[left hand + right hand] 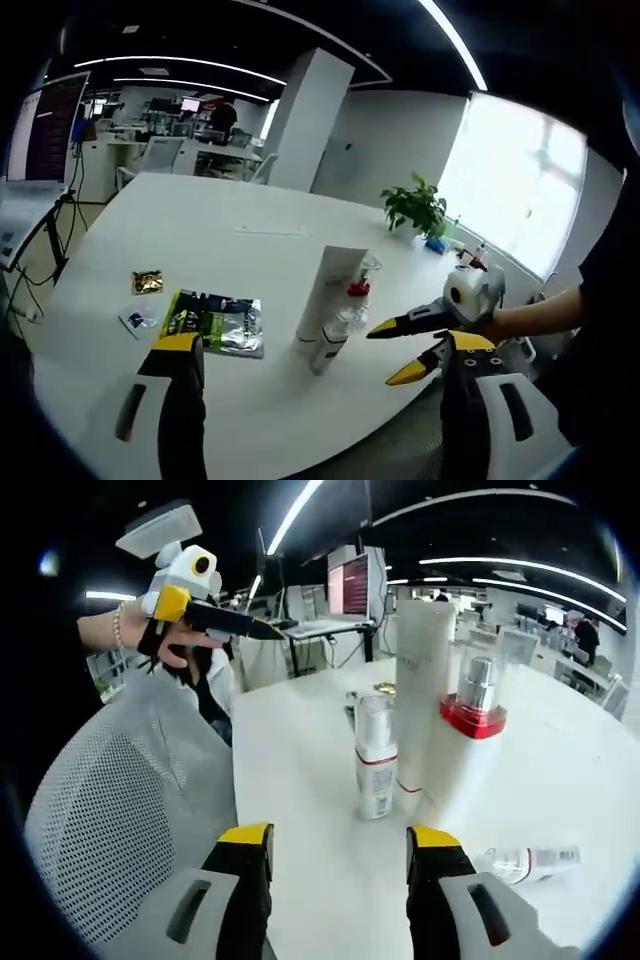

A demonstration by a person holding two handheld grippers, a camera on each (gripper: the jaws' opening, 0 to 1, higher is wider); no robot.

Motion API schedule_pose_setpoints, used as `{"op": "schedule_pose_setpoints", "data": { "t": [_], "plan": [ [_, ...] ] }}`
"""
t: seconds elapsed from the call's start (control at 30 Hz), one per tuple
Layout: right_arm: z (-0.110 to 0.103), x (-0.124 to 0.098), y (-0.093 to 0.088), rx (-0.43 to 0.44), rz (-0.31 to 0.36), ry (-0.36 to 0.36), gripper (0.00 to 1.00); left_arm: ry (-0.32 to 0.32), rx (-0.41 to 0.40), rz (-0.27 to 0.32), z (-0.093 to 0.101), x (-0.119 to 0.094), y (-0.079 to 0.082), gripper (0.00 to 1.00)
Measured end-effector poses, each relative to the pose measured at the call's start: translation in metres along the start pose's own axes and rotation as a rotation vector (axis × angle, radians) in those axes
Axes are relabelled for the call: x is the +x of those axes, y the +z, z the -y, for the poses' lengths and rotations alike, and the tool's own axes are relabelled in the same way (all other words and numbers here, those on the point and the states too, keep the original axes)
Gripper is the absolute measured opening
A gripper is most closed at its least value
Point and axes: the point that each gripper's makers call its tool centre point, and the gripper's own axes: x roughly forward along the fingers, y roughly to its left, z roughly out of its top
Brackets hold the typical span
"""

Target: Arrange the skincare products in the storage area until every visible bottle or jar stands upright without overlapping.

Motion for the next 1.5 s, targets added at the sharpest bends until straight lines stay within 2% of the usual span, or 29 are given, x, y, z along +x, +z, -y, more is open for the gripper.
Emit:
{"op": "schedule_pose_setpoints", "data": {
  "t": [0.13, 0.47, 0.67, 0.8, 0.9, 1.1, 1.37, 1.43, 1.5],
  "plan": [
    [-0.002, -0.013, 0.006, 0.023, 0.016, -0.038, 0.69, 0.003, 0.0, -0.014, 0.0, -0.006, -0.005, 0.92],
    [-0.006, -0.051, 0.01, 0.125, 0.037, -0.138, 0.79, 0.028, -0.01, -0.031, -0.009, -0.019, -0.015, 0.95],
    [0.006, -0.092, 0.001, 0.225, 0.075, -0.271, 0.87, 0.034, -0.013, -0.035, -0.013, -0.019, -0.02, 0.97],
    [0.011, -0.111, -0.007, 0.297, 0.108, -0.329, 0.93, 0.03, -0.007, -0.044, -0.01, -0.017, -0.025, 0.99],
    [0.01, -0.12, -0.017, 0.326, 0.106, -0.35, 0.98, 0.04, 0.016, -0.061, -0.01, -0.018, -0.028, 0.99],
    [0.004, -0.125, -0.031, 0.311, 0.068, -0.338, 0.99, 0.014, 0.057, -0.093, -0.004, -0.016, -0.034, 0.99],
    [0.016, -0.133, -0.032, 0.298, 0.05, -0.36, 0.99, 0.002, 0.018, -0.071, 0.001, -0.016, -0.034, 0.99],
    [0.022, -0.135, -0.032, 0.239, 0.034, -0.362, 0.97, -0.004, 0.005, -0.066, 0.004, -0.016, -0.036, 0.99],
    [0.034, -0.136, -0.032, 0.126, 0.0, -0.371, 0.96, -0.008, -0.008, -0.065, 0.005, -0.016, -0.041, 0.99]
  ]
}}
